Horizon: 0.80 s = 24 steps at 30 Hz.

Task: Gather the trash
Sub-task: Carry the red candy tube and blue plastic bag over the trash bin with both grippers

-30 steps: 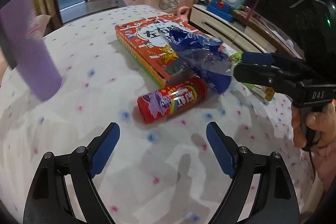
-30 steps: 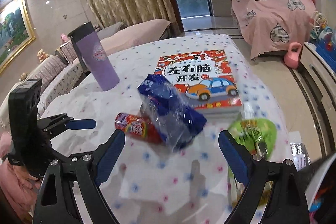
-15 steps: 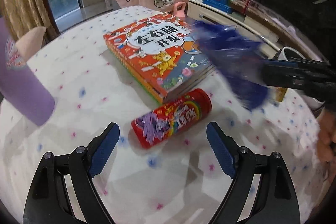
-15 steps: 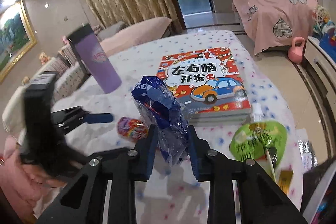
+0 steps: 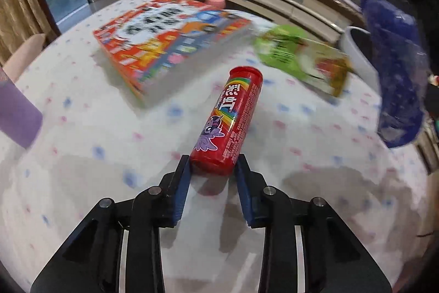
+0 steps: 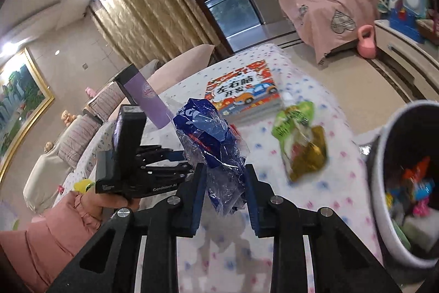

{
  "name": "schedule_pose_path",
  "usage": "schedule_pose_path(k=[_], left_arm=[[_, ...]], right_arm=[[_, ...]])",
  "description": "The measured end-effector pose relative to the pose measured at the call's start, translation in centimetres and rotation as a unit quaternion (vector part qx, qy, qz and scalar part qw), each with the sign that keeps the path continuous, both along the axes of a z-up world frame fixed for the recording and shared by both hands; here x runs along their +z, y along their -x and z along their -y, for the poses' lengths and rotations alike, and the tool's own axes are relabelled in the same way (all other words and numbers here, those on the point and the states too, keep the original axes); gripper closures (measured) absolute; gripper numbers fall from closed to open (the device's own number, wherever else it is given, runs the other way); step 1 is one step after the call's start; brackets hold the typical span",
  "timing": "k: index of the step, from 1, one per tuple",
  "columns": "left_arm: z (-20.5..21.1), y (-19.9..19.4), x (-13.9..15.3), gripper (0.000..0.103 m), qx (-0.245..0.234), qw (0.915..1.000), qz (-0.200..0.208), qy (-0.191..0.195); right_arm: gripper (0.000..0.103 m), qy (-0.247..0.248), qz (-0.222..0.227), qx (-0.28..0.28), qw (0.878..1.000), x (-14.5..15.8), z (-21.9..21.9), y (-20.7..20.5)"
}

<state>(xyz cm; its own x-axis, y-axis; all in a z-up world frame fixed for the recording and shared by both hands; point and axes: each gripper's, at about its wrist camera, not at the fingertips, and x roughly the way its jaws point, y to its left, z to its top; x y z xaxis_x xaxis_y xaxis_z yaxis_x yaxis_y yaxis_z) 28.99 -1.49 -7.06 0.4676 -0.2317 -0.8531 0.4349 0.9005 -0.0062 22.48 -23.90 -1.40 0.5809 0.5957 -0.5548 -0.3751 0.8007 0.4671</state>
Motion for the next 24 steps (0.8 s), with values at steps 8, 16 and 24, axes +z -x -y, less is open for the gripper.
schedule_pose_path(k=[8,16,24], left_arm=[[2.6,6.7,0.0,0.030,0.041,0.9979,-0.033,0.037],[4.9,6.6,1.0,0.027,0.042,0.9988,0.013,0.019],[7.1,5.9,-0.5,0.072,0.044,0.9989,-0.008,0.014]], right_arm=[[0.076,-0.005,-0.012,-0.030,0.999,-0.9,3.6,3.7],[0.076,-0.007,-0.053,-0.065,0.996,-4.4,6.3,5.2],[0.076,-0.017,-0.042,-0.079,0.996,-4.1,7.5,7.3]])
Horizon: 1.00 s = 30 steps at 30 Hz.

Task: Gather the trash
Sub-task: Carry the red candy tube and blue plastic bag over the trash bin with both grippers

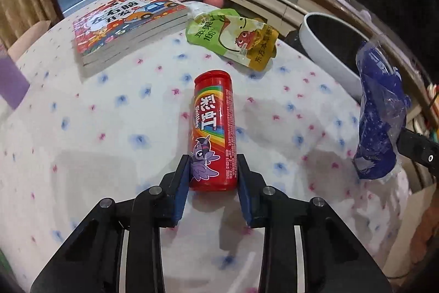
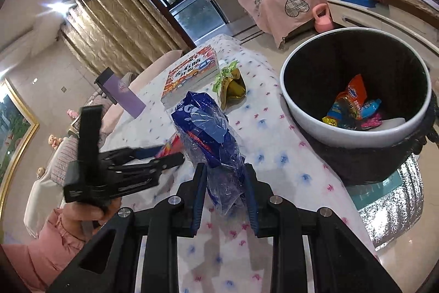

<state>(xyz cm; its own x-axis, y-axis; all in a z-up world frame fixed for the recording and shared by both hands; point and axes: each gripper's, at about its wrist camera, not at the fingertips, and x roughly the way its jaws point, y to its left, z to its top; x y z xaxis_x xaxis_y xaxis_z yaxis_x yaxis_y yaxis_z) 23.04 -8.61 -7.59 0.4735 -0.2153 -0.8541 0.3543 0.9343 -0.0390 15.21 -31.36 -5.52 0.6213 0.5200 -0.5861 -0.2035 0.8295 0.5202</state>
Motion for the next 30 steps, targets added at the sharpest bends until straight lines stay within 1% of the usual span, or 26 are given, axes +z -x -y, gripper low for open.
schedule_pose_path(k=[7,11,15,20,30], left_arm=[[0.4,4.5,0.2,0.073,0.016,0.9981,-0.006,0.060],[1.5,7.0,0.4,0.073,0.017,0.9970,-0.006,0.076],[3.0,8.5,1.3,0.073,0.007,0.9973,0.008,0.073],[4.6,9.4,2.5,0.073,-0.008,0.9971,0.025,0.071],[7.4,9.0,4.2,0.073,-0.032,0.9962,0.047,0.067]], right_arm=[[0.076,-0.010,0.008,-0.013,1.000,0.3,1.2,1.7],[0.077,-0.013,0.013,-0.018,1.000,0.5,1.7,2.5],[0.077,-0.015,0.015,-0.026,0.999,0.5,2.3,3.2],[0.077,-0.019,0.020,-0.038,0.999,0.8,3.4,4.0],[0.077,-0.024,0.033,-0.067,0.997,1.5,6.2,4.6]])
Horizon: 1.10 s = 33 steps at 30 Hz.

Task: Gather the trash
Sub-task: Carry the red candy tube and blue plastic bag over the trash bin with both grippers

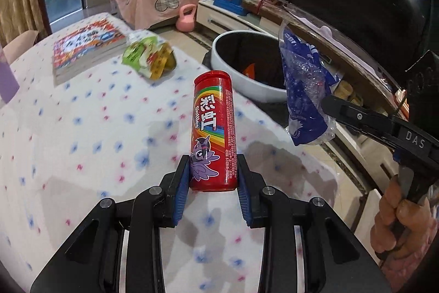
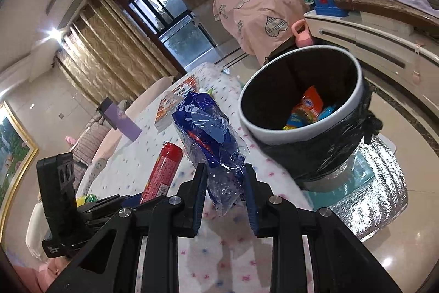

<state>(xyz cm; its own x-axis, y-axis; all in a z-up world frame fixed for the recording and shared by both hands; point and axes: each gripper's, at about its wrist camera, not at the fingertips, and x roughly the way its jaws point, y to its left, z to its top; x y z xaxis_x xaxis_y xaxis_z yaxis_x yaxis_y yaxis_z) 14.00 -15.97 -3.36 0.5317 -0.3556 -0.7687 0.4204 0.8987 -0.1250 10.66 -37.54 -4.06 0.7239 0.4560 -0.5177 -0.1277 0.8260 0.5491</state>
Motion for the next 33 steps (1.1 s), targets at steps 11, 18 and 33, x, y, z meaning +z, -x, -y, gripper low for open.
schedule_pose_path(k=[11,18,33], left_arm=[[3.5,-1.6,1.8,0.073,-0.027,0.9994,0.022,-0.002],[5.6,-2.7,2.5,0.073,-0.041,0.9987,0.029,-0.004],[9.0,-6.0,2.8,0.073,-0.052,0.9982,0.029,-0.013]], right_arm=[[0.077,0.007,0.018,-0.032,0.999,1.4,3.3,-1.1],[0.077,0.016,0.024,-0.052,0.998,2.3,4.9,-2.3],[0.077,0.029,0.018,-0.065,0.997,2.3,7.1,-5.0]])
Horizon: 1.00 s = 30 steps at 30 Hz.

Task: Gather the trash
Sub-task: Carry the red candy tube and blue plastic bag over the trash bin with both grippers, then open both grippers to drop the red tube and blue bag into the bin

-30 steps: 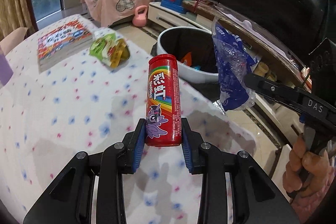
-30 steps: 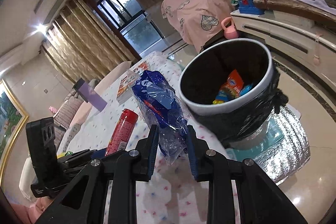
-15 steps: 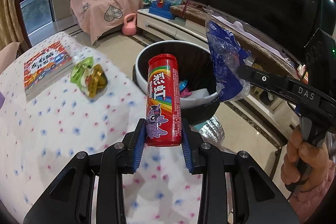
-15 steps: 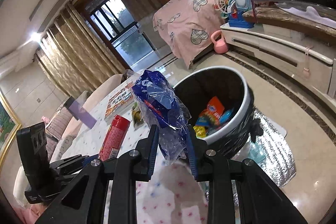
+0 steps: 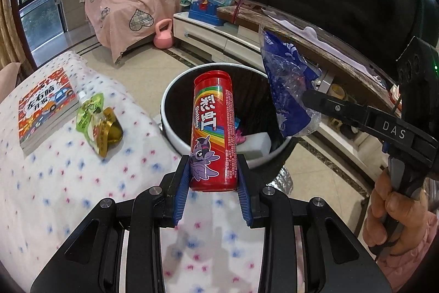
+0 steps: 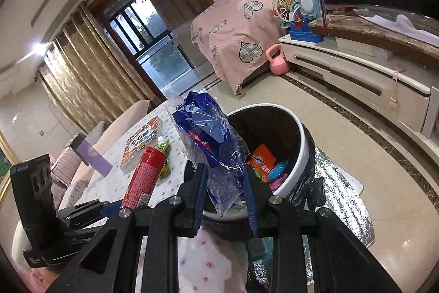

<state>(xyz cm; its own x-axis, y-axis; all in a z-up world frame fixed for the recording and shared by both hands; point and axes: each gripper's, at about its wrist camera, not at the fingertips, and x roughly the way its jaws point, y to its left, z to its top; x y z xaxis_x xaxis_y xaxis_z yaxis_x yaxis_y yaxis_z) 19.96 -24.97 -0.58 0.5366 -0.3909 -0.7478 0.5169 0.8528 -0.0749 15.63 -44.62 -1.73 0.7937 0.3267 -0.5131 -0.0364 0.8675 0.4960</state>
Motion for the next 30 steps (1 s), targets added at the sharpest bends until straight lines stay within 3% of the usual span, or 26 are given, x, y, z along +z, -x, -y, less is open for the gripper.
schedule_pose_path(k=[30], left_arm=[[3.9,-3.8,-1.9,0.073,-0.003,0.9995,-0.027,-0.015]], right_arm=[[0.077,0.002,-0.042,-0.006,0.999,-1.8,1.3,-4.0]])
